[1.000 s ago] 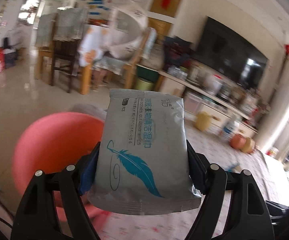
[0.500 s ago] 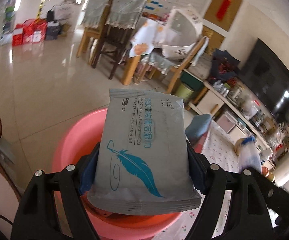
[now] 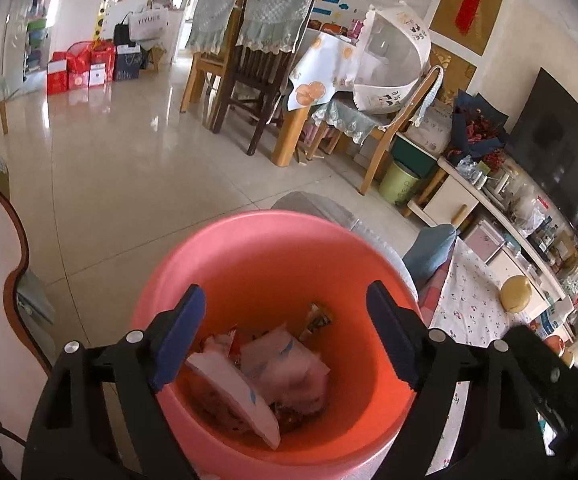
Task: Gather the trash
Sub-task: 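Open both tools to drop the items into the pink bucket, then move both tools back over the blue and gold snack packets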
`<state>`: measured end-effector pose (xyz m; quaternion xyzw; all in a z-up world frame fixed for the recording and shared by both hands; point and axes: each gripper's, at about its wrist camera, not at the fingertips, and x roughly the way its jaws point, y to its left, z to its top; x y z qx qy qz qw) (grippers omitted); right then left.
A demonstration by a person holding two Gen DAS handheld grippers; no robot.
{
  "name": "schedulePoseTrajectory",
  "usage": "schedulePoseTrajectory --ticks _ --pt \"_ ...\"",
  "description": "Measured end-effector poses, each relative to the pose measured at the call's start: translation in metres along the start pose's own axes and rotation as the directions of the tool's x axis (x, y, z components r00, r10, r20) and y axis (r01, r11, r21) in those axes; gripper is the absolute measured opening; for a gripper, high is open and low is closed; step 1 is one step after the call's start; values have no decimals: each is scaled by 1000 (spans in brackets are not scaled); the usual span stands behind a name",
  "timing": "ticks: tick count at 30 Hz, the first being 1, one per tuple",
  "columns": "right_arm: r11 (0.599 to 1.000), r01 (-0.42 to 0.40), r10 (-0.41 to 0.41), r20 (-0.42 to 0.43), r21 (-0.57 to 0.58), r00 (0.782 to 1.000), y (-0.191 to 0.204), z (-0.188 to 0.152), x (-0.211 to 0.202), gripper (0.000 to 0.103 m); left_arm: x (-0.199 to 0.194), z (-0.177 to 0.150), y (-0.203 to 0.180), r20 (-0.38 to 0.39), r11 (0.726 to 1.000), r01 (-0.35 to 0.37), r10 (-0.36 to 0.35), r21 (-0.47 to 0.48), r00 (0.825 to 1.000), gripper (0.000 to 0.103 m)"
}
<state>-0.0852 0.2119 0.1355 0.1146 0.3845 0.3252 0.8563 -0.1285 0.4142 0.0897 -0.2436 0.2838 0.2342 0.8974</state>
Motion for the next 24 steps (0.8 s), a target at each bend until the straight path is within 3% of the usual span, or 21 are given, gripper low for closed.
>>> schedulePoseTrajectory --ticks 7,16,24 --pt "996 93 -93 28 9 995 -32 -16 -36 90 -13 -2 -18 44 998 13 -15 58 999 84" --pt "976 211 -207 65 -60 976 -51 -42 -71 94 -30 -9 -51 103 986 79 -95 146 990 88" --pt "957 270 -263 82 -107 961 -63 -62 -92 94 -39 -23 -84 89 958 155 -181 242 979 88"
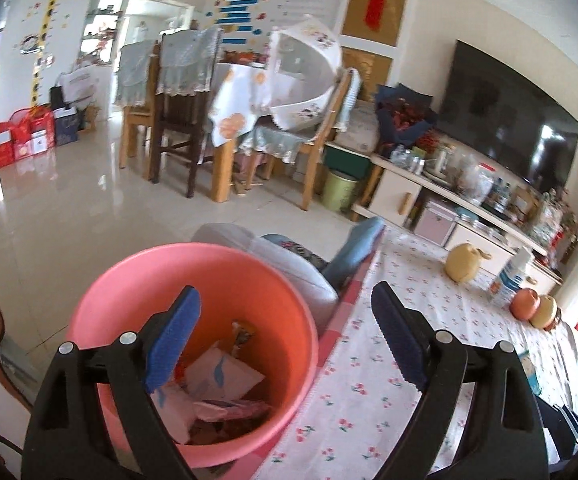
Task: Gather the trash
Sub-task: 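Move both tools back over the blue and gold snack packets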
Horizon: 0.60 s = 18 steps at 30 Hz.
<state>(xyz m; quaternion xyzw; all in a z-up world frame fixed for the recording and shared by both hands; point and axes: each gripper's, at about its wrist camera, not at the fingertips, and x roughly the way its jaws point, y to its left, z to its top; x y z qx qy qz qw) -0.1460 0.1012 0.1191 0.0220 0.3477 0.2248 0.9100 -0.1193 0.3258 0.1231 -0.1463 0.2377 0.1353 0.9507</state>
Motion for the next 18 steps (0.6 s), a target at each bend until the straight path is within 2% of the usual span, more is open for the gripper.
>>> schedulePoseTrajectory --ticks 10,18 --pt "999 35 -34 11 -16 999 -17 -14 -20 94 -8 -6 -33 20 996 55 -56 64 998 88" --pt "998 60 -59 41 -25 997 -29 -18 -36 94 -11 -15 -59 -2 988 102 -102 117 995 88"
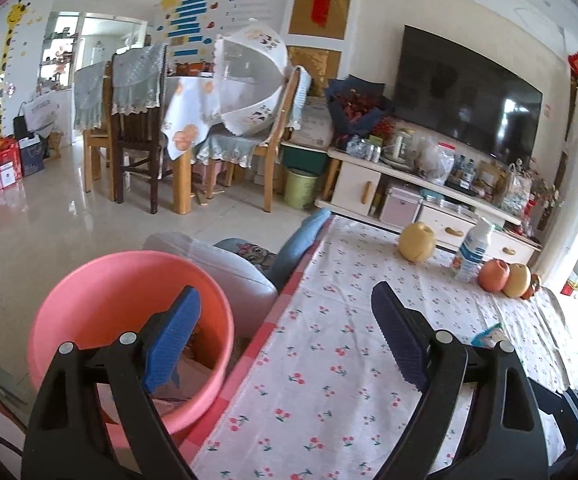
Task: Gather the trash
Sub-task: 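Move both tools back over the blue and gold snack packets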
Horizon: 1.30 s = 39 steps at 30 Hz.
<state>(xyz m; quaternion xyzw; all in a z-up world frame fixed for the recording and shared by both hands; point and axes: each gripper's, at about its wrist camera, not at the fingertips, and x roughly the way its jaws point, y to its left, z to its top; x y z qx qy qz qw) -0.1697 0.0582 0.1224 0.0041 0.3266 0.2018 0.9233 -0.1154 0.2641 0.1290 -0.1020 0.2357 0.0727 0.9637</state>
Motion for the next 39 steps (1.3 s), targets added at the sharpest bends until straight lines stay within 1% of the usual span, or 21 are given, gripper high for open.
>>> schedulePoseTrajectory --ticks 6,12,22,26,33,39 --pt "1000 21 -21 6 -2 1000 -12 -5 -5 94 2 -4 -18 -13 999 32 -32 15 999 88" --pt "999 42 -43 9 2 999 -27 -8 -9 94 9 -7 -38 -53 998 47 -45 35 998 88" --pt "996 83 -83 8 36 997 -61 -13 -14 94 15 -17 -71 -94 993 61 -51 104 994 88" --pt "992 112 -113 -2 52 994 -75 -14 -14 94 15 -21 -86 -109 988 70 -55 137 993 88" --pt "984 166 -165 -22 66 986 -101 -17 -13 94 15 -32 -120 -140 972 117 -89 204 986 88" --pt "975 203 -200 -37 92 979 -124 -17 -14 94 19 -40 -143 -165 964 148 -113 222 980 88"
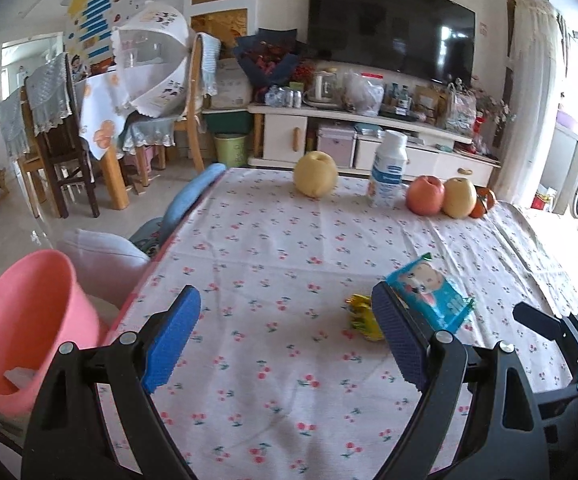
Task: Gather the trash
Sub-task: 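Move both tools back over the blue and gold snack packets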
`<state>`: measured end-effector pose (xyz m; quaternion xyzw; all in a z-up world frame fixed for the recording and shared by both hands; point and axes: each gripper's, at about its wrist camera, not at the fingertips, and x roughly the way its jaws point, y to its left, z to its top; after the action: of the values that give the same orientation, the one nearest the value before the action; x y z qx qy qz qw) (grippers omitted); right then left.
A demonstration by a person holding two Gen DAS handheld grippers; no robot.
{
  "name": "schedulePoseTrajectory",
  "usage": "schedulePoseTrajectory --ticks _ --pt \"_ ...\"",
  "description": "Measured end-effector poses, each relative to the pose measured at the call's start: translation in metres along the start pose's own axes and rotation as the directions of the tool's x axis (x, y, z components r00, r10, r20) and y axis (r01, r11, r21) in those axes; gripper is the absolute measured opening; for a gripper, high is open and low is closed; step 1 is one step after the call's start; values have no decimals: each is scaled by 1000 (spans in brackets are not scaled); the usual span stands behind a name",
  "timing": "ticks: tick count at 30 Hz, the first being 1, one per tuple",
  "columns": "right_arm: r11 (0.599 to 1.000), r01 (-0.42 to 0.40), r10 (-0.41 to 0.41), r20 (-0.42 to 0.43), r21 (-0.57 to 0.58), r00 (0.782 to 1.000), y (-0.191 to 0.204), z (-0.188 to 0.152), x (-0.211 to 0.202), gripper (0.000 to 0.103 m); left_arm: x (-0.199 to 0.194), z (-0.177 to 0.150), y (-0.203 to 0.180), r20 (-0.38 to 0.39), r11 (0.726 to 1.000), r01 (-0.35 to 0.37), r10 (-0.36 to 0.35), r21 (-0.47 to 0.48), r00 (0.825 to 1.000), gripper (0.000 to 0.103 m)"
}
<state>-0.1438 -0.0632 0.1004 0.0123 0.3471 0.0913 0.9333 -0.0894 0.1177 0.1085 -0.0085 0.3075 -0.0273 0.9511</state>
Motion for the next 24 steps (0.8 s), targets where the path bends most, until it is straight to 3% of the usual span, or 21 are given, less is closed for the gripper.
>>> schedulePoseTrajectory --ticks 14,19,24 --pt "996 88 -86 -72 24 994 -53 12 19 94 23 -10 -41 -72 994 100 -98 32 993 88" --pt "995 86 -79 -140 44 987 -72 16 42 94 35 -12 -45 -122 989 146 -143 18 982 88" --pt "992 22 1 -182 126 983 -87 20 64 94 53 -12 -46 -171 984 174 -178 -36 969 88"
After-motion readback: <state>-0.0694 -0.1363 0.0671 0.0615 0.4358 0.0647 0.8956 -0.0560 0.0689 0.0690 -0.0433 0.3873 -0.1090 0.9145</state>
